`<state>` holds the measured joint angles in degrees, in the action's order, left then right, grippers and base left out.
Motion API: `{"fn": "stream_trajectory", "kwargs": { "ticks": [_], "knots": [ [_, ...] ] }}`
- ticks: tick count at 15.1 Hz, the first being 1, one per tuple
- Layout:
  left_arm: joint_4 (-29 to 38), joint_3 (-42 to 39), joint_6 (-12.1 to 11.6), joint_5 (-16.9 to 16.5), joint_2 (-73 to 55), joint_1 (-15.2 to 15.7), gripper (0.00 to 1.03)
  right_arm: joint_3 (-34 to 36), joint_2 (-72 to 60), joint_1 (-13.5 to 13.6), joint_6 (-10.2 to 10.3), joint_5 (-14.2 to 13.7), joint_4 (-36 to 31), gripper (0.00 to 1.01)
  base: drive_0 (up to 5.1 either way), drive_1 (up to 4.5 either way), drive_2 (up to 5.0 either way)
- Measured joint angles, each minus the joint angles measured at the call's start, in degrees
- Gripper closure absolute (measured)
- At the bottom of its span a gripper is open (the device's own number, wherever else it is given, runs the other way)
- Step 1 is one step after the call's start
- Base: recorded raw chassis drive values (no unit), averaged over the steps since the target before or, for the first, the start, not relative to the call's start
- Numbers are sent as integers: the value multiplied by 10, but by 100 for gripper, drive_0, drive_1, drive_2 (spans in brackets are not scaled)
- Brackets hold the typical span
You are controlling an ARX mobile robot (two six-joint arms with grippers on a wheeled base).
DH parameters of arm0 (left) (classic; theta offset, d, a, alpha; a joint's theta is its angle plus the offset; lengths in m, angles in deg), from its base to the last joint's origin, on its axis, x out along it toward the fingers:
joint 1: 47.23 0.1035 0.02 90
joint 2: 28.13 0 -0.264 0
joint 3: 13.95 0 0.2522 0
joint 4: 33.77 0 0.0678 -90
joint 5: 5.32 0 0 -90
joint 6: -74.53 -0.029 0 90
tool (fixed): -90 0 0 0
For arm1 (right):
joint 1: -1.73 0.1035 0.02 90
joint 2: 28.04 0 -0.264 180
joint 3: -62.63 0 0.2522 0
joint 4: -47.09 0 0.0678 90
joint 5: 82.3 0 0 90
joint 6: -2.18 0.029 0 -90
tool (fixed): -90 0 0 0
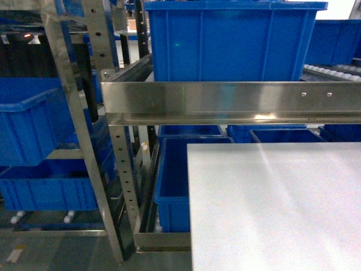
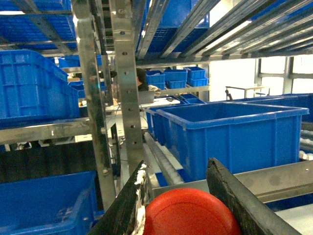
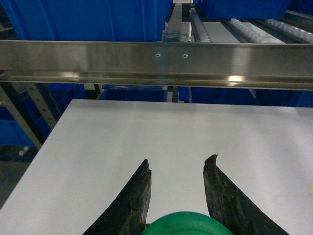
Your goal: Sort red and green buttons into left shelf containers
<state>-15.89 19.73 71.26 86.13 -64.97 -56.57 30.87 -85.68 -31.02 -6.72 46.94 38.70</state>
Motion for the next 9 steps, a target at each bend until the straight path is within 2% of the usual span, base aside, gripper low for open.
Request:
{"fn": "stream_trajectory", "kwargs": {
  "ticks": [9],
  "knots": [
    [0,0,0,0,1,0,72,0,0,1,0,0,0,71,-469,376,105]
  ]
}}
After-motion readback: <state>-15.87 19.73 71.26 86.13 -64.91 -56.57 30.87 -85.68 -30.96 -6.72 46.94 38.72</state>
